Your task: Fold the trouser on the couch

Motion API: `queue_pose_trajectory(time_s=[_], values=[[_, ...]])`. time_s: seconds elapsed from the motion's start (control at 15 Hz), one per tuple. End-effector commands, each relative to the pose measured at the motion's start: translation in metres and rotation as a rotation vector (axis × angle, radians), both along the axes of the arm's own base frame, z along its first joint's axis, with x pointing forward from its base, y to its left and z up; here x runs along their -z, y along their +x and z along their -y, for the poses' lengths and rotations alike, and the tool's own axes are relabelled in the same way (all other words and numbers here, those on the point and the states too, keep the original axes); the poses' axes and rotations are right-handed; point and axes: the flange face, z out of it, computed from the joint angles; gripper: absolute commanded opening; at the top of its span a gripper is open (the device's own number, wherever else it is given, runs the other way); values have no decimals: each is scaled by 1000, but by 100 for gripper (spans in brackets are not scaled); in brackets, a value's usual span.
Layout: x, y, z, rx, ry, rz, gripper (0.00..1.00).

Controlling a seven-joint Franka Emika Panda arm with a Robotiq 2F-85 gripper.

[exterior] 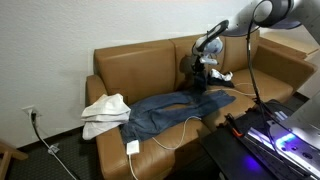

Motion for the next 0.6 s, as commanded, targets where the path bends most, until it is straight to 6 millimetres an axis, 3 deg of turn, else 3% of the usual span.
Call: queue_pose_trajectory(time_s=[0.0,0.07,0.2,0.47,0.53], values=[[-25,-23,-78,-198,-20,50,0],[-6,-3,-50,-104,-8,26,2],[-13,-9,-86,-162,-12,40,2],[-14,-10,-87,-201,-14,30,0],[-12,-11,-101,-257,-10,36,0]])
